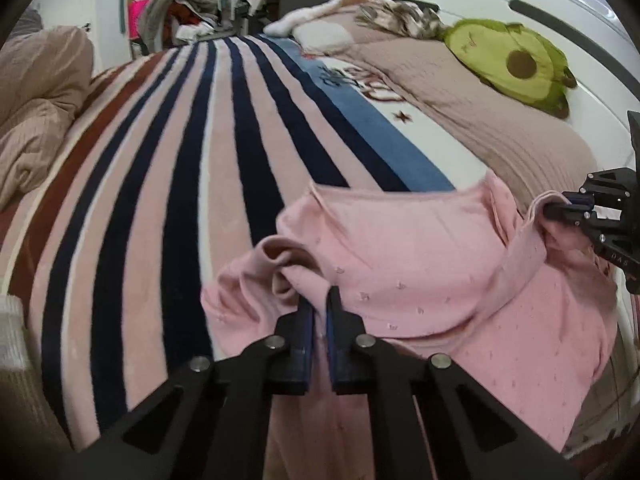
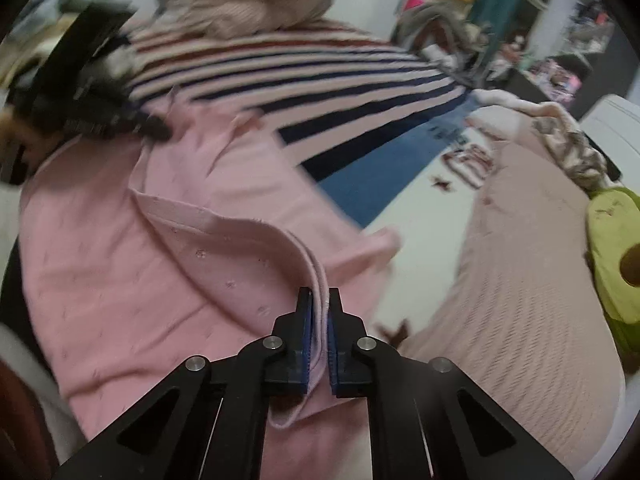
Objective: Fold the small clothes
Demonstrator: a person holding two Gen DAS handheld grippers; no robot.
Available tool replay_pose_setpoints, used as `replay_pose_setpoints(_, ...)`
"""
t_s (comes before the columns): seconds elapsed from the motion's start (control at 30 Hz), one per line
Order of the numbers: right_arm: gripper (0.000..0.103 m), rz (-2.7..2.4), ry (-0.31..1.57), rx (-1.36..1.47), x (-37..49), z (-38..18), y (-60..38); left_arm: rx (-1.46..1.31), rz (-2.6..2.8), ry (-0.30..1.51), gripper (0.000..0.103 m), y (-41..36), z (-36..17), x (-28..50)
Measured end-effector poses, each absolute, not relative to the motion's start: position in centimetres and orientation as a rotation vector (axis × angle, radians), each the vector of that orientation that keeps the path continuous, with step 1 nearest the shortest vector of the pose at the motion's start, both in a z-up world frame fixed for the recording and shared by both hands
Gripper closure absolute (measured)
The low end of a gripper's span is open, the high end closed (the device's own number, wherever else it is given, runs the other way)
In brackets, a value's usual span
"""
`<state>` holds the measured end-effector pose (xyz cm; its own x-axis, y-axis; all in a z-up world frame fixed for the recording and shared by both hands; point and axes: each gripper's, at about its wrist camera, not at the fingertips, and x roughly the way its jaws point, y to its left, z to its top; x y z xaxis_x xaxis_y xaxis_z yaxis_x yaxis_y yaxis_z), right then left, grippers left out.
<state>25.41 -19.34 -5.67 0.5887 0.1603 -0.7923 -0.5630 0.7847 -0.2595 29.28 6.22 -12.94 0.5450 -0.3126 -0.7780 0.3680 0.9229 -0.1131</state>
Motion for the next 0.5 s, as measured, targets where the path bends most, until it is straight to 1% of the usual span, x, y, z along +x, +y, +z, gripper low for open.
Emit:
replay_pose_setpoints(0.2,0.102,0.386,0.826,-0.504,28.3,-4.8,-20.5,-0.005,-0.366,0.856,0.099,7.1,-11.9,31.2)
replay_pose_setpoints(0.3,0.102,0.367,0.834,-0.475,29.6,-4.9,-21.0,-0.041,-0.364,0.87,0.096,7.2,-12.1,32.3)
replay_pose_setpoints(0.33,0.101,0.359,0.844,-0.467,30.1,-5.0,-21.1,-0.045,-0.361,0.876,0.092,7.1,-12.3,32.5)
replay_pose_setpoints(0.37,0.101,0.353,0.854,-0.458,30.4,-5.2,-21.3,-0.04,-0.339,0.872,0.085,7.1,-12.4,32.7)
replay_pose_setpoints(0.4,0.101,0.344,0.86,-0.452,30.7,-5.4,-21.3,-0.022,-0.303,0.859,0.061,7.1,-12.3,32.7)
replay_pose_setpoints(0.43,0.101,0.327,0.868,-0.455,30.9,-5.6,-21.4,-0.002,-0.261,0.84,0.045,7.3,-12.3,32.8)
replay_pose_setpoints(0.47,0.099,0.306,0.873,-0.465,31.0,-5.8,-21.5,-0.002,-0.244,0.831,0.045,7.5,-12.1,32.9)
replay_pose_setpoints(0.5,0.093,0.291,0.875,-0.471,31.1,-5.9,-21.6,-0.02,-0.24,0.833,0.045,8.0,-12.0,33.1)
